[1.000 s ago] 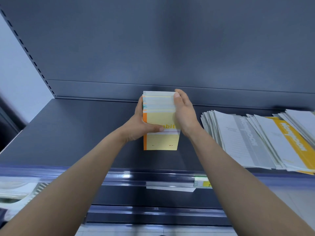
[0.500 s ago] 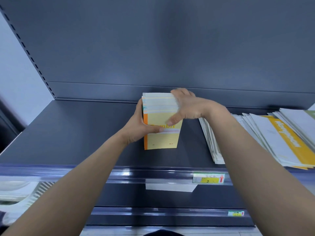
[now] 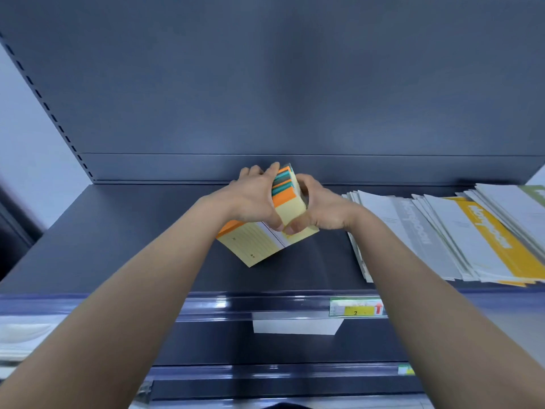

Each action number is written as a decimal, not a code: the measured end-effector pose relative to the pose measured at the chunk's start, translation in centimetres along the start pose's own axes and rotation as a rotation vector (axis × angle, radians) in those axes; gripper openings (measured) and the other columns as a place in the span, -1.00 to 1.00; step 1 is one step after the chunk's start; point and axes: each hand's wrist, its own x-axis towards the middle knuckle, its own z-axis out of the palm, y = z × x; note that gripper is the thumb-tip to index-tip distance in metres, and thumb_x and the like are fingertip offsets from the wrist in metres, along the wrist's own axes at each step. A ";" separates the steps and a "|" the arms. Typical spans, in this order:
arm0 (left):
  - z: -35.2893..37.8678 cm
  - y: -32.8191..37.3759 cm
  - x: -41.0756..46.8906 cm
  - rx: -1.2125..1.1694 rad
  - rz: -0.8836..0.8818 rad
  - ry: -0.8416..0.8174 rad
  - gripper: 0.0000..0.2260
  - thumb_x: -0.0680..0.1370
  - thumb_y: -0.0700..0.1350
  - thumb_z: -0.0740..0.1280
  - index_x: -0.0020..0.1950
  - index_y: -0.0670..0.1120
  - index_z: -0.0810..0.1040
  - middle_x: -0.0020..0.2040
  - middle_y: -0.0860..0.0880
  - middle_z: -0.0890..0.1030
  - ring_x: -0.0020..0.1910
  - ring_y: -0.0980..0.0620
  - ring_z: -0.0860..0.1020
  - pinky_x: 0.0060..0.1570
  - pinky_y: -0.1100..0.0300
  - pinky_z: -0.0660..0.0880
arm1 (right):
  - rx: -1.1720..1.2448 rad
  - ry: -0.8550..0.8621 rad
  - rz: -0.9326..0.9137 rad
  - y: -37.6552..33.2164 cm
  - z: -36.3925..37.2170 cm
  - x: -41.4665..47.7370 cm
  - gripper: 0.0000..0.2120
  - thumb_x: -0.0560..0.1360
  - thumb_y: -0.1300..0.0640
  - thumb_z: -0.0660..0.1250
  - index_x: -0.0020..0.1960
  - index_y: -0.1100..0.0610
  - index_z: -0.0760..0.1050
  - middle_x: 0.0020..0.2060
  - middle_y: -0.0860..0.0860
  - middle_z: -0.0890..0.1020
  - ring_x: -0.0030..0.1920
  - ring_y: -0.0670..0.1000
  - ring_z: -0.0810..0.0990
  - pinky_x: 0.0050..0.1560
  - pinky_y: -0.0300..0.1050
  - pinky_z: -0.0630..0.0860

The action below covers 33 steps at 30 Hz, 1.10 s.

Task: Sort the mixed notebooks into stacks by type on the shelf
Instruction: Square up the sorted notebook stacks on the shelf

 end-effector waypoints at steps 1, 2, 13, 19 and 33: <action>0.2 0.3 0.2 0.032 -0.004 -0.011 0.11 0.23 0.13 0.52 0.53 0.05 -0.16 0.31 -0.02 0.26 0.34 -0.03 0.16 0.20 0.05 0.32 | 0.062 -0.003 0.001 0.6 0.1 -0.1 0.03 0.10 0.08 0.62 0.40 -0.05 0.09 0.21 -0.08 0.42 0.18 -0.08 0.45 0.10 -0.14 0.48; 0.4 0.5 0.5 0.059 0.000 -0.020 0.10 0.23 0.15 0.51 0.54 0.04 -0.15 0.32 -0.02 0.25 0.34 -0.04 0.16 0.21 0.05 0.31 | 0.113 -0.008 0.010 1.1 0.2 -0.3 0.01 0.15 0.15 0.61 0.41 -0.02 0.08 0.20 -0.09 0.44 0.17 -0.10 0.46 0.06 -0.19 0.48; 2.1 -0.7 0.1 0.237 0.035 -0.062 -0.01 0.31 0.38 0.34 0.53 0.12 -0.16 0.51 -0.02 0.06 0.48 -0.08 -0.03 0.46 -0.01 -0.16 | 0.302 -0.112 0.061 4.5 0.9 -1.2 0.02 0.24 0.24 0.54 0.46 -0.10 -0.02 0.18 -0.04 0.54 0.21 -0.02 0.51 0.25 -0.09 0.40; 2.8 -1.7 -0.5 0.155 0.044 0.021 0.00 0.32 0.37 0.34 0.54 0.04 -0.13 0.53 0.01 0.01 0.50 -0.02 -0.08 0.48 -0.04 -0.13 | 0.135 0.246 -0.071 0.1 0.1 -1.0 -0.26 0.49 -0.20 0.25 0.53 -0.04 -0.02 0.52 -0.14 0.01 0.50 -0.13 -0.04 0.47 -0.09 -0.03; 3.4 -2.1 -1.3 -0.056 0.007 0.099 -0.09 0.39 0.33 0.30 0.55 -0.07 -0.03 0.53 0.00 0.03 0.50 0.03 -0.10 0.46 0.09 -0.05 | -0.313 0.313 -0.094 0.1 2.7 1.2 -0.55 0.64 0.02 0.03 0.47 0.19 0.18 0.46 0.05 0.23 0.48 -0.01 0.08 0.43 -0.18 0.02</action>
